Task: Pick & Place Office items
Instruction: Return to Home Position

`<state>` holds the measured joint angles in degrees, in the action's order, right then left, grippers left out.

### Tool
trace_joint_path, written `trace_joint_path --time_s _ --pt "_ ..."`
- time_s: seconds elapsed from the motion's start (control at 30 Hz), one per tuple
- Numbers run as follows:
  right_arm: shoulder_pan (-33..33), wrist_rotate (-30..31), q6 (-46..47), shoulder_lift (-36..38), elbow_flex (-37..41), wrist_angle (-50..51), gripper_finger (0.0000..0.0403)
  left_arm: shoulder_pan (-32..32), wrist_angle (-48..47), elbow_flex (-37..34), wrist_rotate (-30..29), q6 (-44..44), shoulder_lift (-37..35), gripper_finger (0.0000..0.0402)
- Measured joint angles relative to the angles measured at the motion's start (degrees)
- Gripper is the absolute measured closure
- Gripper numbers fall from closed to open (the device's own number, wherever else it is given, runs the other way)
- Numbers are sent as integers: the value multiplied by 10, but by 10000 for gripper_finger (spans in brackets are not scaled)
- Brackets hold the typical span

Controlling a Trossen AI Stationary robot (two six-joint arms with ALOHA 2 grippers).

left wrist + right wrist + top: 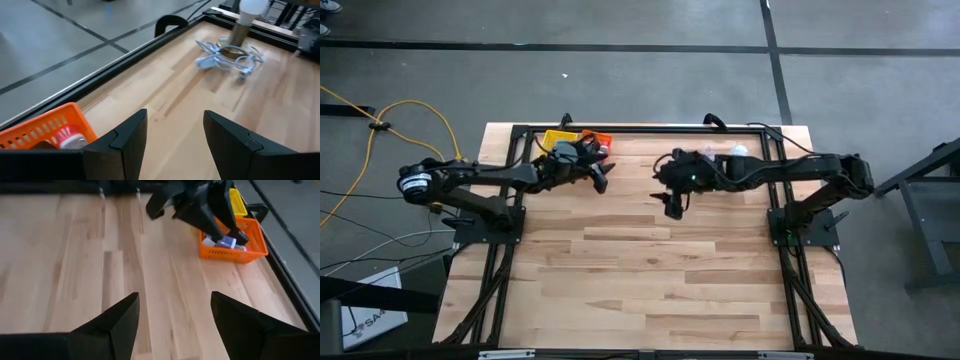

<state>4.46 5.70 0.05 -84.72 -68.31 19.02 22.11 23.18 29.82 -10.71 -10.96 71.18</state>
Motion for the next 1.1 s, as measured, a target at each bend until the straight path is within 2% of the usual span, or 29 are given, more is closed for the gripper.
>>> trace_joint_path --time_s 0.17,0.27,0.37,0.67,0.87,0.97,1.1 --pt "57 -102 6 34 0 -9 170 -7 -7 0 1 -5 -17 213" --pt "96 -163 14 64 0 0 170 -7 -29 0 0 -6 -51 213" --pt "122 -192 14 87 0 6 170 -7 -65 0 0 -7 -101 213" --pt "154 -195 12 146 19 41 170 -7 -222 0 0 -18 -280 213" --pt "186 -185 44 258 146 -22 170 -8 -315 0 8 -35 -367 213" --pt "201 -167 67 340 217 -59 170 -13 -341 0 21 -44 -395 213" --pt "208 -131 92 437 294 -61 170 -24 -354 0 35 -61 -418 213"
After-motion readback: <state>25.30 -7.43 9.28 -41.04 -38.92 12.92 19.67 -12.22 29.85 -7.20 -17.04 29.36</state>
